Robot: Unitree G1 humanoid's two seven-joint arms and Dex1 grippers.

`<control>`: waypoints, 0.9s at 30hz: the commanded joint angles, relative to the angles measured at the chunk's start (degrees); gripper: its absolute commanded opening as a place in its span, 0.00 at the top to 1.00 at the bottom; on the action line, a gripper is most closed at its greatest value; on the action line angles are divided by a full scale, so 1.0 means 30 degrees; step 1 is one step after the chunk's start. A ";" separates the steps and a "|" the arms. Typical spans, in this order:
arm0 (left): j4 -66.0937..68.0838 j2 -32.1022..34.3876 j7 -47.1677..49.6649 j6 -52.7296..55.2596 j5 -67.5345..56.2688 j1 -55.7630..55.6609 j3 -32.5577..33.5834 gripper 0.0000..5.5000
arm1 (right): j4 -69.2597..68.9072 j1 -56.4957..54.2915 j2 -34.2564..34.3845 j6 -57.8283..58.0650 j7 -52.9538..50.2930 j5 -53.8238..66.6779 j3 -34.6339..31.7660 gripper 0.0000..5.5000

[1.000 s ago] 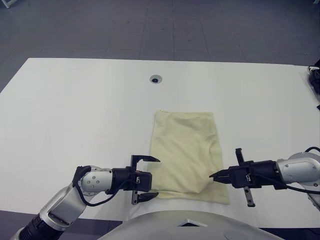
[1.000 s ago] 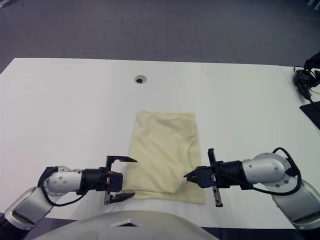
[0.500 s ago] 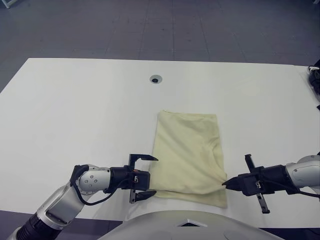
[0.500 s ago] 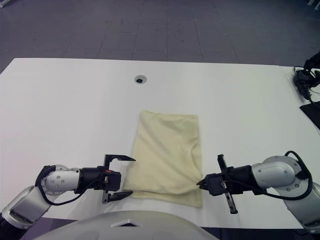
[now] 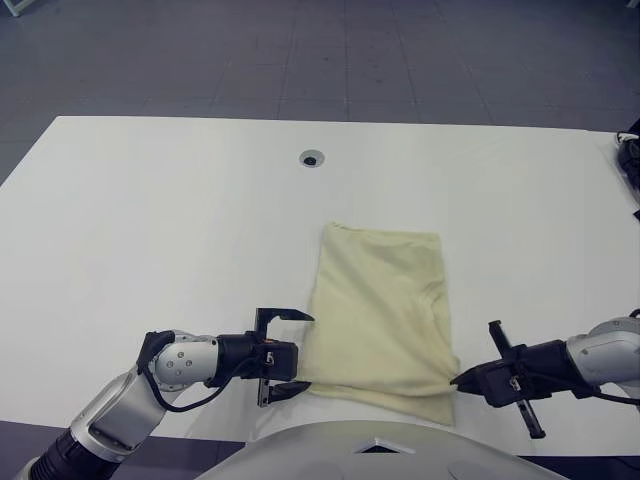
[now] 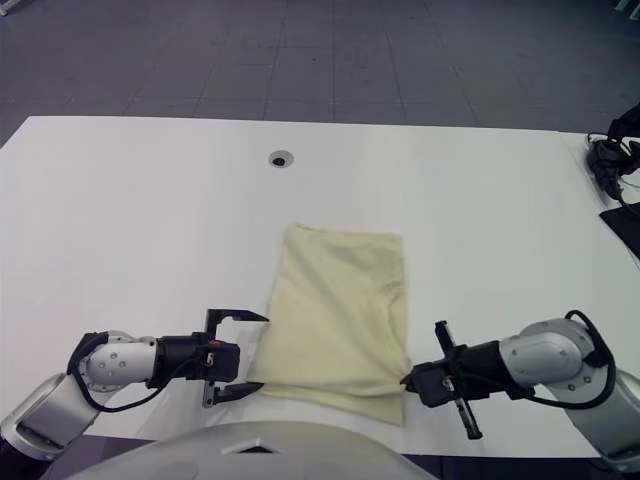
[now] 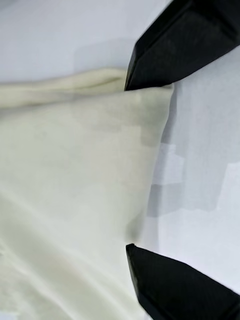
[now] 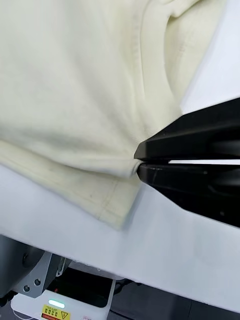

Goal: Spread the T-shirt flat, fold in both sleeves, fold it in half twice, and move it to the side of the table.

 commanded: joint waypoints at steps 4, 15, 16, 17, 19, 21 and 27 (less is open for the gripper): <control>0.0107 0.0353 0.0083 0.0415 0.0537 0.0364 0.0016 0.02 | -0.1582 0.0208 0.0272 0.1370 -0.0063 0.1957 -0.0151 1.00; -0.0046 0.0386 0.0342 0.0480 0.0603 0.0620 0.0066 0.02 | -0.0936 0.0112 0.0038 0.1009 -0.0511 0.0282 0.1100 1.00; -0.0034 0.0394 0.0351 0.0473 0.0594 0.0623 0.0075 0.02 | -0.0890 0.0131 0.0001 0.0985 -0.0509 0.0182 0.1145 1.00; -0.0021 0.0403 0.0364 0.0461 0.0592 0.0627 0.0083 0.02 | -0.0877 0.0159 -0.0010 0.0960 -0.0501 0.0120 0.1170 1.00; -0.0044 0.0434 0.0427 0.0442 0.0611 0.0716 0.0123 0.02 | -0.0897 0.0197 -0.0009 0.0886 -0.0469 0.0007 0.1271 1.00; -0.0053 0.0445 0.0466 0.0420 0.0616 0.0762 0.0146 0.02 | -0.0878 0.0187 0.0046 0.0895 -0.0552 -0.0190 0.1478 0.94; -0.0195 0.0408 0.0634 0.0228 0.0325 0.0875 0.0544 0.02 | -0.0885 0.0152 0.0036 0.1250 -0.0797 -0.0521 0.1626 0.77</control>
